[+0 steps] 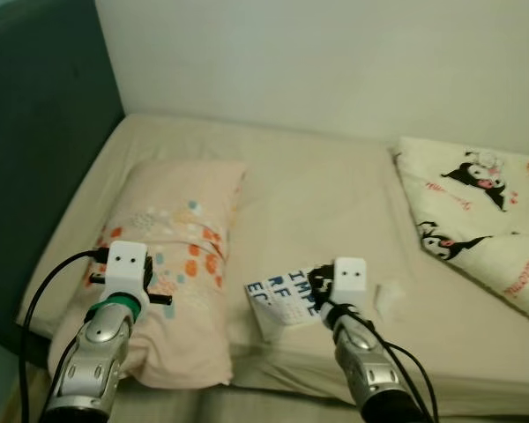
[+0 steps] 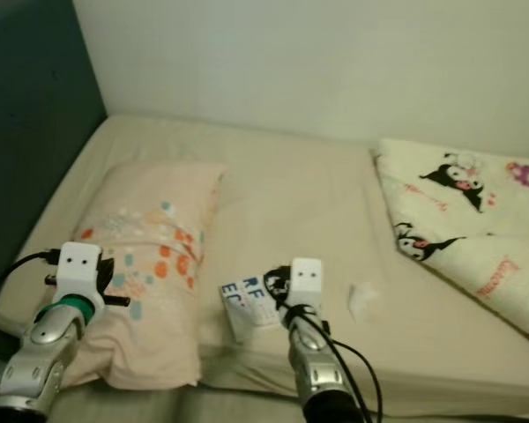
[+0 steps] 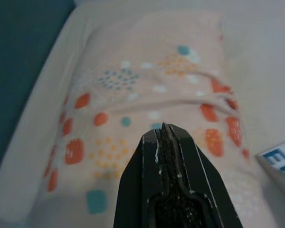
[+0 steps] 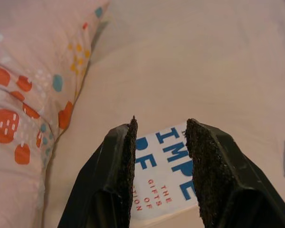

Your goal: Clean up the room

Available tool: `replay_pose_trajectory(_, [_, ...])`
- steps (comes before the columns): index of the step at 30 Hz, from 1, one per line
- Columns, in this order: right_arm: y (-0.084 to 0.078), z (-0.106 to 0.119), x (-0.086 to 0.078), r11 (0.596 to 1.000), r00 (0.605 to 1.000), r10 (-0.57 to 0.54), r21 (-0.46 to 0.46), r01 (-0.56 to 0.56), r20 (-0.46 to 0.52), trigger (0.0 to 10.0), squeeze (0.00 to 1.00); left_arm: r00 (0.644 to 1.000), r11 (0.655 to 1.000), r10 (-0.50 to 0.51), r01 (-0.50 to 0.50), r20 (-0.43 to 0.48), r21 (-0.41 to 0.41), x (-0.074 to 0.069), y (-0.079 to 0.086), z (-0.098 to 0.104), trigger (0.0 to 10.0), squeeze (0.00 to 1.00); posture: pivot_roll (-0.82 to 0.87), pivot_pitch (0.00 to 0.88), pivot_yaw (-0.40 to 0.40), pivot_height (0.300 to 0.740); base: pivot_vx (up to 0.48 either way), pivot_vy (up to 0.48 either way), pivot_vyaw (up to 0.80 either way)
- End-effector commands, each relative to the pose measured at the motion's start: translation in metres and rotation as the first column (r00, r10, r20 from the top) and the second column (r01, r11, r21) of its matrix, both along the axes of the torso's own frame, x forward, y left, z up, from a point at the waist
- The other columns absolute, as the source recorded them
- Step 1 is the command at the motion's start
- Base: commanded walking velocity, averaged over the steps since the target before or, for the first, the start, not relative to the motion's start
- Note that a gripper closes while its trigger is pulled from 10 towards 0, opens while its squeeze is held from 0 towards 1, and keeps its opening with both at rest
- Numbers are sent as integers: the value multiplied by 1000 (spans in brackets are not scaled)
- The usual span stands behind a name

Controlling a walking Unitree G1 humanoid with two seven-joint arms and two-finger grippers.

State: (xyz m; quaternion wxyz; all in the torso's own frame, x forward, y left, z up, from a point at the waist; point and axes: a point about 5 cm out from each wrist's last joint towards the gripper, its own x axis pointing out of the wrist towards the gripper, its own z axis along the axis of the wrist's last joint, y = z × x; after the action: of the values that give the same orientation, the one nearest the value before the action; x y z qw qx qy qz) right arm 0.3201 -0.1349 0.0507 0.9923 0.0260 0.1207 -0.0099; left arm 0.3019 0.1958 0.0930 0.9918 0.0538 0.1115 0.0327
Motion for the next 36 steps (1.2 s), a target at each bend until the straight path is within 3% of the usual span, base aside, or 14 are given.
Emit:
replay_pose_trajectory(1, [-3,-5,-3,1000,999,-19,5,19,-25,10000,0,1000,1000,-11,11,-19,6,-1,-1,-3,10000,0,151,0,-15,740,0,480,0])
replay_pose_trajectory(15, [-3,-7,-4,999,999,-34,24,35,-35,10000,0,996,998,-23,27,-83,49,-4,6,-5,10000,0,161,0,-4,740,0,-433,0])
replay_pose_trajectory(27, [-3,-10,-7,999,998,-38,32,39,-40,10000,0,994,994,-91,94,-63,51,-6,-2,-5,10000,0,155,0,-3,740,0,0,0])
replay_pose_trajectory(31, [-3,-11,-7,999,999,-27,23,28,-45,10000,0,997,998,-46,48,-68,39,-7,4,-6,10000,0,159,0,-8,740,0,0,0])
replay_pose_trajectory(36, [-8,-11,-6,997,996,-72,6,72,-45,10000,0,996,993,-57,64,-74,97,-4,0,-7,10000,0,162,0,-8,740,0,0,0])
